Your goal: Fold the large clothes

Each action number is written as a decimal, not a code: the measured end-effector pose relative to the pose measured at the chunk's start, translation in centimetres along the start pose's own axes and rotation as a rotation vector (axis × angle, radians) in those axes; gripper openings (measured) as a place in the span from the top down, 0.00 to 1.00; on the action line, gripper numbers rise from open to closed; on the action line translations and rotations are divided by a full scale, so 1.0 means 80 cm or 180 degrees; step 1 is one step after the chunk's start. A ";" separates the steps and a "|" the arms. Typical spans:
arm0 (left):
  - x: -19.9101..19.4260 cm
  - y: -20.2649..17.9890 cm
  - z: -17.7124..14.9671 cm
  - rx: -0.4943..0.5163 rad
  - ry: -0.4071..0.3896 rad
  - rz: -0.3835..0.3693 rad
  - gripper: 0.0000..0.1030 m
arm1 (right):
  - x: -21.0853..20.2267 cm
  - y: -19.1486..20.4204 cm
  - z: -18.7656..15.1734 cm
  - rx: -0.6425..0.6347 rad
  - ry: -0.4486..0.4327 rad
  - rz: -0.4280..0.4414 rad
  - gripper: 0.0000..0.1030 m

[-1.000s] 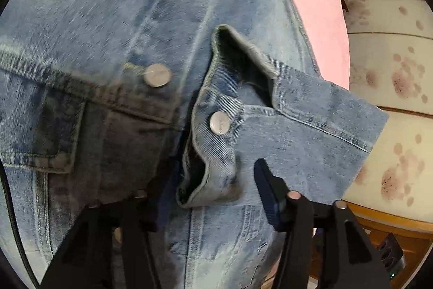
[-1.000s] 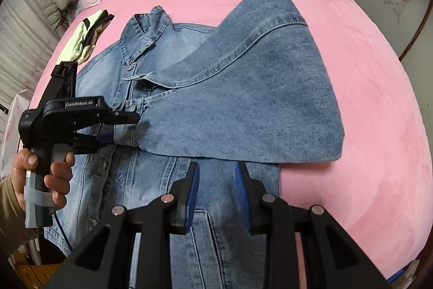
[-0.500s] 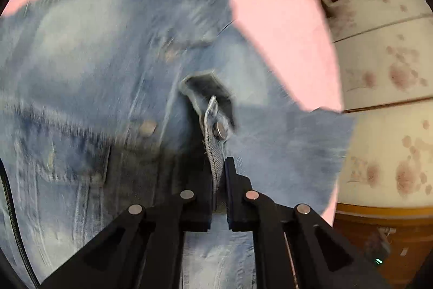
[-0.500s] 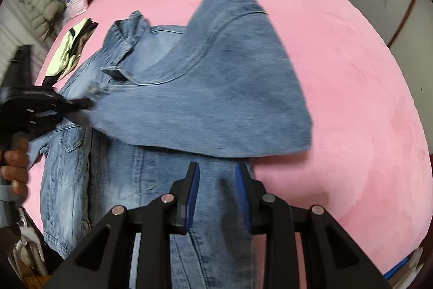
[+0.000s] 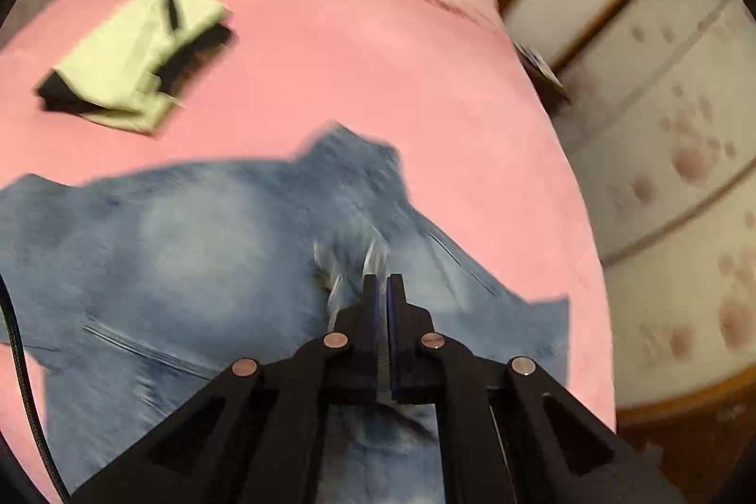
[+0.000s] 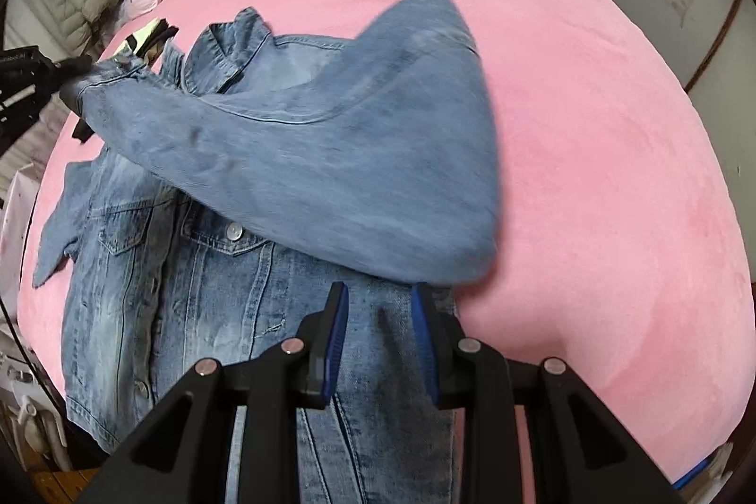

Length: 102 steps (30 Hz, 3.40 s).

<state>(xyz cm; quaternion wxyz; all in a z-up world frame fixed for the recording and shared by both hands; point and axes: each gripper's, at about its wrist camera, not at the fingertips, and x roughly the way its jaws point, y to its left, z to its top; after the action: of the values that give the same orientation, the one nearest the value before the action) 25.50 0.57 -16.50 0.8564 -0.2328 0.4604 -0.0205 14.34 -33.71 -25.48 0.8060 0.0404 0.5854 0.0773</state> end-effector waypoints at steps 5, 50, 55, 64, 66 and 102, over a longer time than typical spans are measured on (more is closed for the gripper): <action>0.012 0.063 -0.012 -0.0165 0.0130 0.0300 0.99 | 0.019 -0.007 0.001 0.0081 0.0108 -0.0019 0.73; 0.114 0.138 -0.200 -0.1703 0.1185 -0.0931 0.63 | 0.039 0.000 -0.026 0.0056 0.0377 0.0002 0.73; 0.125 0.132 -0.187 -0.1659 0.1038 -0.0937 0.62 | 0.039 -0.002 -0.027 0.0065 0.0376 0.0009 0.73; 0.127 0.105 -0.152 -0.1701 0.0793 -0.0880 0.90 | 0.036 -0.013 -0.031 0.0125 0.0340 -0.0017 0.73; 0.104 0.081 -0.127 -0.1417 0.0541 -0.0868 0.91 | 0.036 -0.019 -0.030 0.0164 0.0323 -0.0039 0.73; 0.065 0.075 -0.065 -0.0769 -0.0059 -0.0332 0.91 | 0.062 0.019 0.014 -0.1085 -0.0201 -0.0864 0.74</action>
<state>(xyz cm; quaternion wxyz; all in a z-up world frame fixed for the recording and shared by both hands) 23.30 2.62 -25.49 0.8241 -0.3581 0.4388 -0.0073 16.80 -31.31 -29.55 0.8221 -0.1733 0.5384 0.0646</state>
